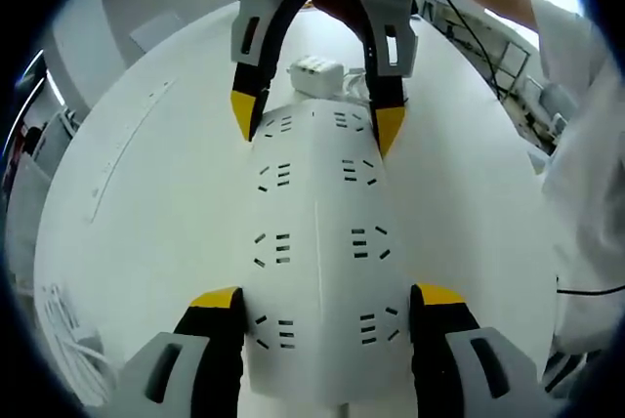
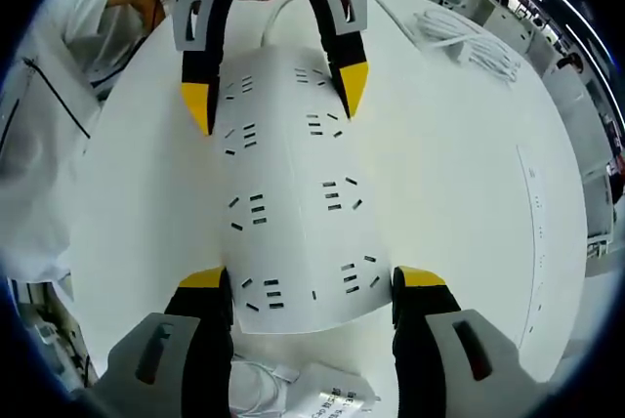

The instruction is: Straighten the power strip on the desk, plug the charger into it

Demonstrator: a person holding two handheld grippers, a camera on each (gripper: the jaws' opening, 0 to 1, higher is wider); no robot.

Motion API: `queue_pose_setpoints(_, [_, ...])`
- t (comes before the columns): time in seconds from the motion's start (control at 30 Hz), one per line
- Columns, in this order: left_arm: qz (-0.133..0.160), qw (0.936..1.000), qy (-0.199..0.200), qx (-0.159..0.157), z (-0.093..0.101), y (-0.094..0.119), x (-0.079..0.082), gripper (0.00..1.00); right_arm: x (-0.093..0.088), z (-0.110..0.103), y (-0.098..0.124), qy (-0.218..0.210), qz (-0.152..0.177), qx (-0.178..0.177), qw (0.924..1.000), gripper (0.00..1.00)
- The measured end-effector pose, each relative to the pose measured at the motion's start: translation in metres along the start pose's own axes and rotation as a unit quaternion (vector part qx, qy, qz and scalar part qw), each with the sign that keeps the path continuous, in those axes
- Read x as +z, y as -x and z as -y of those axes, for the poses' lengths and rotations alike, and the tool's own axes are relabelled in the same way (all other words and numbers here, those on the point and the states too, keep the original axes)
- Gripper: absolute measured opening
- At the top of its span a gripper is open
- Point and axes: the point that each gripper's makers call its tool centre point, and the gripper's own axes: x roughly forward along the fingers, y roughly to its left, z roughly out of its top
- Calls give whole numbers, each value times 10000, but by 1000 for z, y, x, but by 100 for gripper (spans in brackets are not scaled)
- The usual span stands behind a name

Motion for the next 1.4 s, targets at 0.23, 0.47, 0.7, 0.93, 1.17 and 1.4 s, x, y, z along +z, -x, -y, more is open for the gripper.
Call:
queue_pose_setpoints(0.23, [-35, 10000, -37, -14, 0, 0, 0, 70, 0, 0, 0, -61, 71, -36, 9999, 65])
queue_pose_setpoints(0.47, [-47, 10000, -63, -26, 0, -1, 1, 69, 0, 0, 1, -121, 120, -71, 9998, 65])
queue_pose_setpoints(0.7, [-71, 9999, -100, -39, -1, -1, 1, 69, 0, -2, 1, -193, 147, -102, 9997, 65])
queue_pose_setpoints(0.93, [-82, 9999, -123, -49, -1, -1, 1, 69, -1, -3, 1, -249, 177, -129, 9994, 65])
queue_pose_setpoints(1.17, [-72, 9999, -143, -59, -1, -2, 1, 69, -1, -5, 1, -317, 215, -164, 9991, 65])
queue_pose_setpoints(1.4, [-73, 9998, -181, -78, -1, -2, 2, 69, -2, -7, 2, -399, 336, -228, 9984, 65])
